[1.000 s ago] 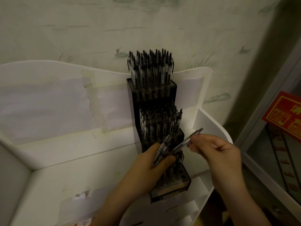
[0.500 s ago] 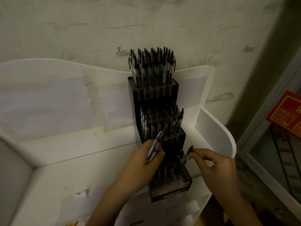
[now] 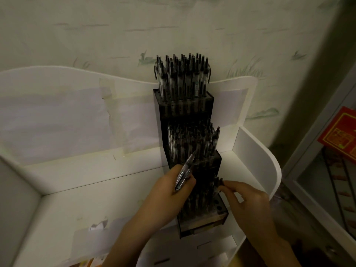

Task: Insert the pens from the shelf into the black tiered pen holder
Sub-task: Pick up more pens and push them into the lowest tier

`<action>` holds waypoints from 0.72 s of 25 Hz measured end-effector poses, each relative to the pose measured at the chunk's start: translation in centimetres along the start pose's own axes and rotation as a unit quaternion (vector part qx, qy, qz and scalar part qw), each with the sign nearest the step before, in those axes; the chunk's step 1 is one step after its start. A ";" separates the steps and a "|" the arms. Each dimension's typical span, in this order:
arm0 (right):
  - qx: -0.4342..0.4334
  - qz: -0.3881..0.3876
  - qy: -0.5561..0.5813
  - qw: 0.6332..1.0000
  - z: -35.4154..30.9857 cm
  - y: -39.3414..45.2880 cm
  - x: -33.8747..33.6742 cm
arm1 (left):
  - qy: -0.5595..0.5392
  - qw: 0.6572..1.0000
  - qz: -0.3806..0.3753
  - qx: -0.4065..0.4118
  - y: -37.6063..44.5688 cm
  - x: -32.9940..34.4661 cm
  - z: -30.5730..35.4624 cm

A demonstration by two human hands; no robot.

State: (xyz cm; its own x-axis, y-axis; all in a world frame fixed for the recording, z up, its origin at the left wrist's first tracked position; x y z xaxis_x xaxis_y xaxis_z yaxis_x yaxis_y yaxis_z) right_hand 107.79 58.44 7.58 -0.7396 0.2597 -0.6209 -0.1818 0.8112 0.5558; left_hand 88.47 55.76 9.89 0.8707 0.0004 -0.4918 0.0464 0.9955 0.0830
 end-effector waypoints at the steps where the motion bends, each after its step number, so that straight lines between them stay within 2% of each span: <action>1: -0.006 -0.002 0.001 1.000 -0.1 0.0 0.3 | 0.001 1.000 -0.001 -0.002 0.0 0.0 0.0; 4: 0.003 -0.058 0.005 0.998 0.5 0.2 1.9 | 0.004 1.000 -0.002 -0.001 0.0 0.2 0.0; 6: 0.040 -0.133 -0.010 0.990 1.6 0.0 3.6 | -0.003 1.000 -0.007 0.002 0.0 0.4 0.1; 8: 0.075 -0.162 -0.007 0.984 2.5 -0.4 4.3 | -0.004 1.000 -0.013 0.006 0.0 0.5 0.2; 12: 0.105 -0.149 0.004 0.983 2.2 -0.2 3.2 | 0.002 1.000 -0.030 0.001 -0.1 0.8 -0.1; 14: 0.106 -0.098 0.018 0.989 1.2 0.5 1.5 | 0.001 0.999 -0.037 -0.001 -0.2 1.1 0.0; 16: 0.100 -0.053 0.093 0.989 -0.2 1.3 0.2 | 0.006 0.999 -0.044 -0.005 0.0 1.5 0.0; 18: 0.115 -0.084 0.205 0.968 -1.5 1.8 0.4 | 0.005 0.998 -0.062 -0.013 0.2 2.2 0.0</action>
State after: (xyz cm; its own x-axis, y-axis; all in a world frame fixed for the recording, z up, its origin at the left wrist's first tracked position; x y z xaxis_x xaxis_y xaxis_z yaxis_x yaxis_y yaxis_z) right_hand 106.20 59.23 9.20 -0.9157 -0.0783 -0.3942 -0.2079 0.9317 0.2980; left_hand 90.36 55.94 8.81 0.8536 -0.1220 -0.5064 0.1409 0.9900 -0.0010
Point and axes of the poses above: each hand's wrist, its own y-axis towards the middle knuckle, its own x-axis out of the palm, z = x × y, the point moved 7 cm from there along y, towards the middle knuckle, and after that the axes turned 4 degrees about -z, right-handed, at the moved point
